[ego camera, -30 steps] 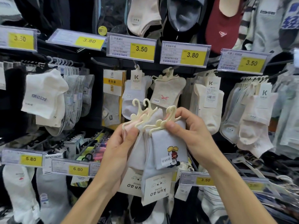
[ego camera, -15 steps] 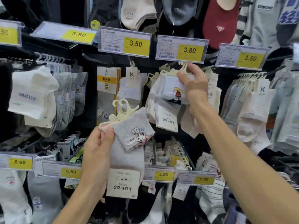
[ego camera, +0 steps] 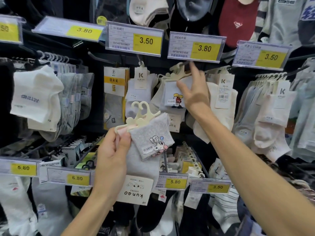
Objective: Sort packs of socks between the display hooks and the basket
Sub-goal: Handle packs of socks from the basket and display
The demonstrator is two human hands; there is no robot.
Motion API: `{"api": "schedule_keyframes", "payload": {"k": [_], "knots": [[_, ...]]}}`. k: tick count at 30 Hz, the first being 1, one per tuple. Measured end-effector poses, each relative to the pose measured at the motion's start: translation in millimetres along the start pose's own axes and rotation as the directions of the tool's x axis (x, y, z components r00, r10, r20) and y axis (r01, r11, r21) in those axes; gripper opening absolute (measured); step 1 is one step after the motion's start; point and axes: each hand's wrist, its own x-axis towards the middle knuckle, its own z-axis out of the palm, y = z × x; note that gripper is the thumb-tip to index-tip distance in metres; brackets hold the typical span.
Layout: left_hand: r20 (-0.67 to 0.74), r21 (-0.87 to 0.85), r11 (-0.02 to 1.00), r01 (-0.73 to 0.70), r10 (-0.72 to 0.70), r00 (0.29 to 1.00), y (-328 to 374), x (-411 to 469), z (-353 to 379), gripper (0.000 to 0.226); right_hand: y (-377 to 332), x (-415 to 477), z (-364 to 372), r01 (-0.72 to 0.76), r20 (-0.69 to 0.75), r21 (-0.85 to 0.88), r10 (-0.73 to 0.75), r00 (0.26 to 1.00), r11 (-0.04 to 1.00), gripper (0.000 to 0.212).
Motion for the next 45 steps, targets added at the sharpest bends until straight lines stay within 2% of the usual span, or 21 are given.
{"api": "schedule_keyframes", "payload": {"k": [2, 4, 6, 10, 15, 20, 23, 28, 31, 34, 37, 42, 45], "knots": [[0.016, 0.013, 0.999, -0.047, 0.046, 0.999, 2.6, -1.7, 3.7, 0.017, -11.9, -26.7, -8.2, 0.045, -0.072, 0.040, -0.042, 0.997, 0.998, 0.062], [0.035, 0.021, 0.997, -0.080, 0.079, 0.996, 4.5, -3.5, 8.2, 0.016, -23.9, -63.6, -17.5, 0.162, -0.125, 0.139, -0.145, 0.981, 0.977, 0.050], [0.054, 0.008, 0.996, -0.094, 0.093, 0.994, 6.3, -5.4, 13.1, 0.017, -37.8, -99.7, -25.3, 0.216, -0.036, 0.270, -0.214, 0.976, 0.938, 0.048], [0.063, -0.028, 0.993, -0.119, 0.120, 0.991, 11.2, -8.6, 21.6, 0.019, -48.5, -121.9, -31.2, 0.140, 0.268, 0.291, -0.222, 0.938, 0.946, 0.046], [0.039, -0.036, 0.991, -0.132, 0.134, 0.990, 15.9, -10.2, 32.0, 0.025, -45.7, -117.3, -35.8, 0.043, 0.337, 0.344, -0.165, 0.927, 0.938, 0.037], [0.119, -0.027, 0.997, -0.071, 0.073, 0.990, 13.9, -13.2, 34.3, 0.030, -45.7, -113.6, -41.7, -0.061, 0.451, 0.374, -0.124, 0.884, 0.926, 0.031], [0.165, -0.003, 0.998, -0.065, 0.064, 0.984, 14.3, -12.4, 31.9, 0.031, -45.9, -110.0, -44.0, -0.051, 0.421, 0.358, -0.112, 0.900, 0.932, 0.019], [0.236, 0.041, 0.998, -0.053, 0.041, 0.971, 14.8, -12.2, 30.7, 0.026, -43.7, -96.9, -47.2, -0.105, 0.418, 0.356, -0.058, 0.907, 0.928, 0.015], [0.268, 0.156, 0.988, -0.015, -0.028, 0.963, 11.0, -15.0, 24.6, 0.021, -38.3, -77.2, -49.2, -0.165, 0.229, 0.412, 0.073, 0.971, 0.896, 0.015], [0.212, 0.386, 0.922, -0.017, -0.070, 0.975, 2.8, -19.6, 16.9, 0.029, -31.9, -49.0, -49.5, -0.234, 0.092, 0.423, 0.215, 0.972, 0.876, 0.022], [0.179, 0.529, 0.849, -0.003, -0.108, 0.978, -4.1, -25.8, 12.2, 0.037, -25.2, -25.1, -44.8, -0.209, 0.027, 0.369, 0.215, 0.976, 0.906, 0.024], [0.174, 0.616, 0.788, 0.016, -0.156, 0.972, -10.3, -32.1, 11.8, 0.038, -22.1, 2.1, -29.9, -0.187, 0.034, 0.226, 0.185, 0.982, 0.956, 0.045], [0.204, 0.661, 0.750, -0.023, -0.150, 0.967, -13.3, -34.9, 12.9, 0.027, -18.2, 9.6, -19.2, -0.118, 0.018, 0.116, 0.116, 0.993, 0.986, 0.037]]}}
